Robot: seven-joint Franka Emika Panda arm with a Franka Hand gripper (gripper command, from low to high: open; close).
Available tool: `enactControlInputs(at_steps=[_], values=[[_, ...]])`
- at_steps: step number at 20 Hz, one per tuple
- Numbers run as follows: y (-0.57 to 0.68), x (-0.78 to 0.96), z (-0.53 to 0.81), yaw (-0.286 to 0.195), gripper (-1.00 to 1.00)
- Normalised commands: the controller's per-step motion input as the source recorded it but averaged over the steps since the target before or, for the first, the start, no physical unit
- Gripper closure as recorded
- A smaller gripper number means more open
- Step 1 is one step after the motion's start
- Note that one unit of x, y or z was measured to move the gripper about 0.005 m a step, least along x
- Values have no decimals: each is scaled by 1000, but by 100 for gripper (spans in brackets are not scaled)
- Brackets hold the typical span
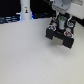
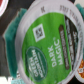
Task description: Open the kcup holder, insert the kcup into the holder, and close the kcup holder
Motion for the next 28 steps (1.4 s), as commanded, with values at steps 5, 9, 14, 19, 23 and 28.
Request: enactControlInputs(at_steps=[5, 9, 14, 19, 23, 28], values=[[22, -253, 258, 0, 100], [11, -307, 166, -1, 100], [-21, -18, -158, 2, 100], [-15, 12, -203, 2, 100], [-9, 20, -222, -3, 100], [28, 2, -178, 29, 100]])
